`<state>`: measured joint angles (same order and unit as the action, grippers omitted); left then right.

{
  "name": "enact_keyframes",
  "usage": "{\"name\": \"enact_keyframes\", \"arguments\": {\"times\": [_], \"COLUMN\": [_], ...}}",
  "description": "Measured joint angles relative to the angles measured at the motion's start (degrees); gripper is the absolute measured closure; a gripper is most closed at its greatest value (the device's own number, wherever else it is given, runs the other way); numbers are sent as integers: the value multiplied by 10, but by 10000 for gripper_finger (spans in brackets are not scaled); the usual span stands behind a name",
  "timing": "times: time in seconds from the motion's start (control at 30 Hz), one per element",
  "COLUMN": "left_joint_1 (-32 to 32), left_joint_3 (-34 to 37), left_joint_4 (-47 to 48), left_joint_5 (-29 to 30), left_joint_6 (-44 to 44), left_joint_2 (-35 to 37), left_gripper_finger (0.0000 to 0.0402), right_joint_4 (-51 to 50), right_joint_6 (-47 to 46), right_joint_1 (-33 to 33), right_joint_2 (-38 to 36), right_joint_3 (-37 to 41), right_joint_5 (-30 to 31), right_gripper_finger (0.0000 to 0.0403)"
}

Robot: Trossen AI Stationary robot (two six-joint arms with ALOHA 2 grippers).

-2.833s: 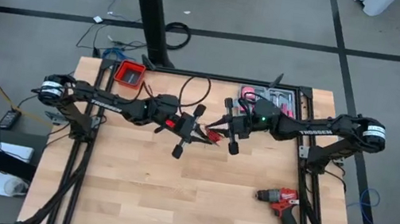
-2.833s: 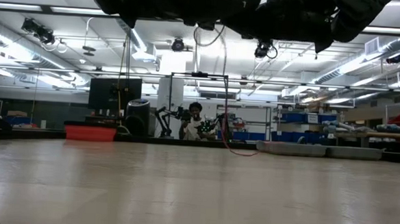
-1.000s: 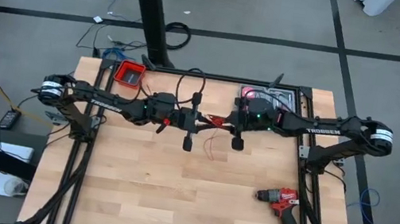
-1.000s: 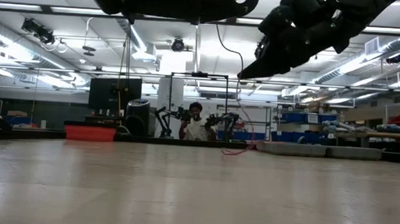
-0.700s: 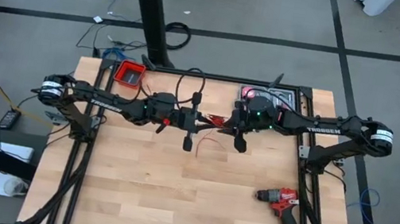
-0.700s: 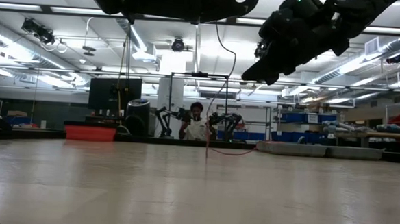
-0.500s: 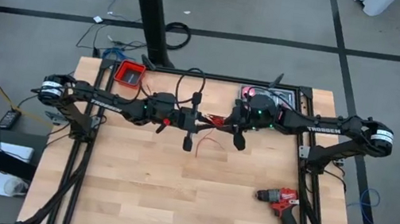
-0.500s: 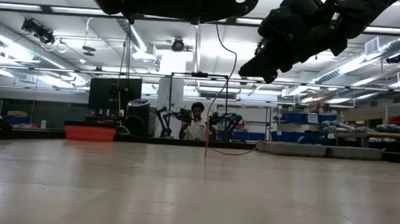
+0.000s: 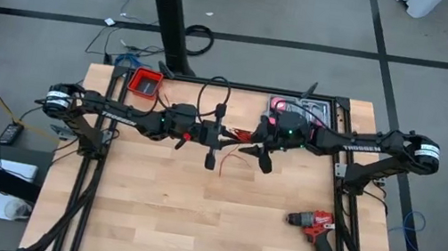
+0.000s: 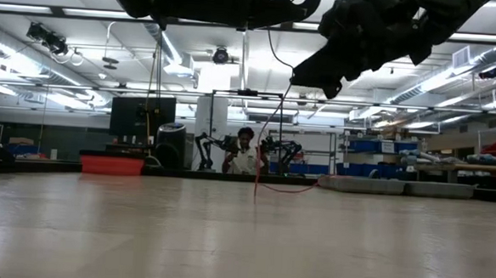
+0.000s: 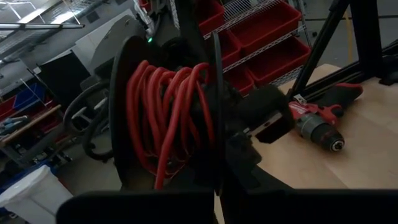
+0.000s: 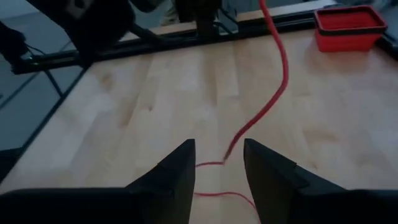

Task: Coil cords
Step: Coil the red wire onto the black spool

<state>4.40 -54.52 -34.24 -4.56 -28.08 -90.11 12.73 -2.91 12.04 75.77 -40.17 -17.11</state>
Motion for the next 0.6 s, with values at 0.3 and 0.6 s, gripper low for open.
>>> {"name": "enact_keyframes", "arguments": {"times": [0.3,0.6], "left_joint_1": [0,0], "left_joint_3": [0,0], "left_joint_4": [0,-1], "left_joint_5": [0,0], "left_joint_6": [0,0], "left_joint_2": [0,0], "left_gripper_finger": [396,396], "right_joint_4": [23,22], "right_joint_6": [-3,-4], "right_joint_1": [-15,-15], "right_joint_2": [0,0], "right_joint_3": [0,0], "right_joint_5": [87,124], "right_gripper_finger": [271,282]}}
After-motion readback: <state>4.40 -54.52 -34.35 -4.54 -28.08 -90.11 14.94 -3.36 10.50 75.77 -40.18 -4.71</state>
